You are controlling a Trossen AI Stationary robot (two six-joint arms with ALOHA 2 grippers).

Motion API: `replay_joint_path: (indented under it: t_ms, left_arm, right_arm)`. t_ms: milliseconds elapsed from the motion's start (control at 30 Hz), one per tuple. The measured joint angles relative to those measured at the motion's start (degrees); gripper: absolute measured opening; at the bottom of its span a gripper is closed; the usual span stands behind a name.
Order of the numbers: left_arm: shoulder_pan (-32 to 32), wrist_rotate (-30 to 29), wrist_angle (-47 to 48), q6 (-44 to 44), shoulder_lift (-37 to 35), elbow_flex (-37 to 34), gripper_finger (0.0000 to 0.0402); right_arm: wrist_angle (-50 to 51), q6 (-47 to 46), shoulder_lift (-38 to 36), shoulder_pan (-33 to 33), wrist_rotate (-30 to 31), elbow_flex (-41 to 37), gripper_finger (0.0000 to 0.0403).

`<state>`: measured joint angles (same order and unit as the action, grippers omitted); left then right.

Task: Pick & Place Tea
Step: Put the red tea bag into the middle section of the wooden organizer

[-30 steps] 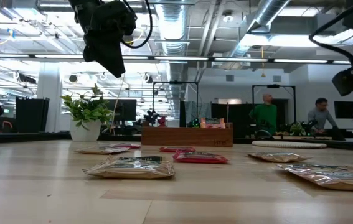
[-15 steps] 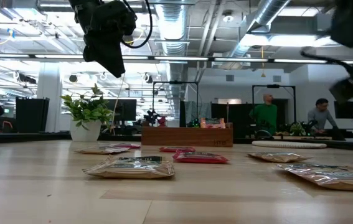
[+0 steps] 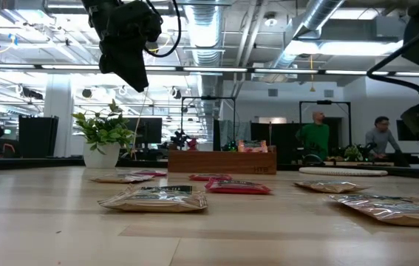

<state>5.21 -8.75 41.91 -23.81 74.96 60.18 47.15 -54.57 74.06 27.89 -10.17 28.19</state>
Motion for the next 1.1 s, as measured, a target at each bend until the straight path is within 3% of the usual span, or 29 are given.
replay_joint_path:
  t_ms: [400, 733, 1100]
  left_arm:
    - [0.0, 0.0, 0.0, -0.1, 0.0, 0.0, 0.0122]
    - [0.0, 0.0, 0.0, -0.3, 0.0, 0.0, 0.0122]
    - [0.0, 0.5, -0.1, -0.7, 0.0, 0.0, 0.0121]
  right_arm:
    - [-0.2, 0.1, 0.1, -2.2, -1.0, -0.1, 0.0006]
    - [0.3, -0.9, -0.2, -2.1, -0.2, 0.2, 0.0002]
    - [5.6, 1.1, -0.1, -2.1, 3.8, 6.2, 0.0000]
